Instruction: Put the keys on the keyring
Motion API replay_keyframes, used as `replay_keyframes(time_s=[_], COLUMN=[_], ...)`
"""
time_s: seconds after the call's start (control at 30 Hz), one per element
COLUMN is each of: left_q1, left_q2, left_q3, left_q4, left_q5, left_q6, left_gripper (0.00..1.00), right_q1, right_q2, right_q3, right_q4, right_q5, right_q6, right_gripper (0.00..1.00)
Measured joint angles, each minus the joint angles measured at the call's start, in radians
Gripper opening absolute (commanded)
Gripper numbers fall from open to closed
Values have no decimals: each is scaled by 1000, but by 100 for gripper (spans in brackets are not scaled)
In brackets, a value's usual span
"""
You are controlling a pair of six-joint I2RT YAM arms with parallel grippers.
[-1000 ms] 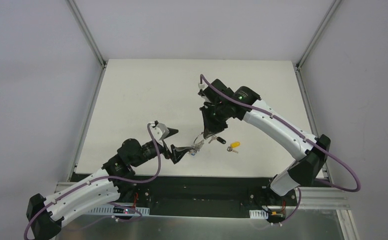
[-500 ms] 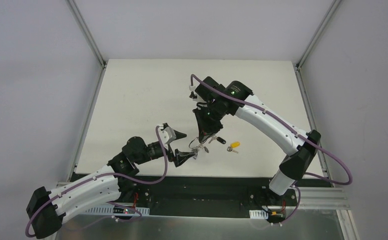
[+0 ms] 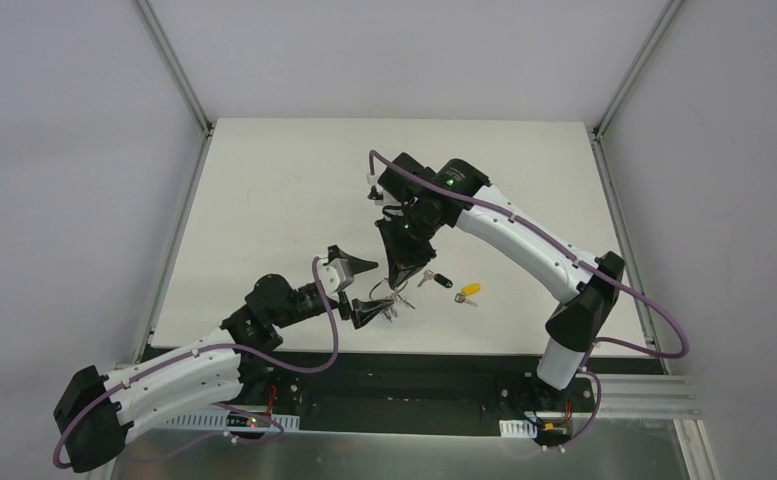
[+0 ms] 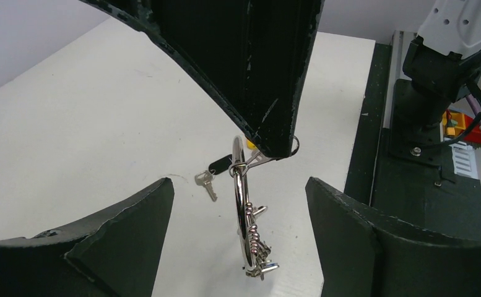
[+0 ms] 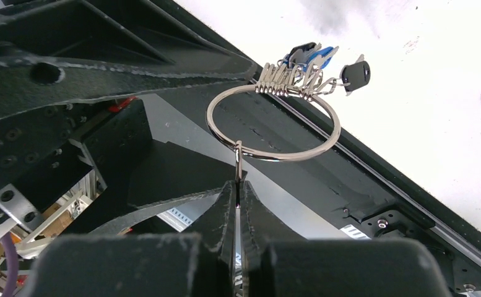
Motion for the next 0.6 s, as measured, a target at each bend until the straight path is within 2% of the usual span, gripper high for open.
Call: replay_keyframes(time_s=[0.17, 0.6], left_q1=[-5, -6], left_q2=[14, 19], left_q3=[-18, -20], left_q4=[26, 56], left_q5=[-2, 0], left_q6=[19, 31], left_gripper=[74, 56], right_q1=[1, 15], right_q2=[13, 31], right_q3=[10, 20], right_q4=[-1, -1], right_q5=[-17, -36], right_q6=[1, 2], right_gripper=[0, 0])
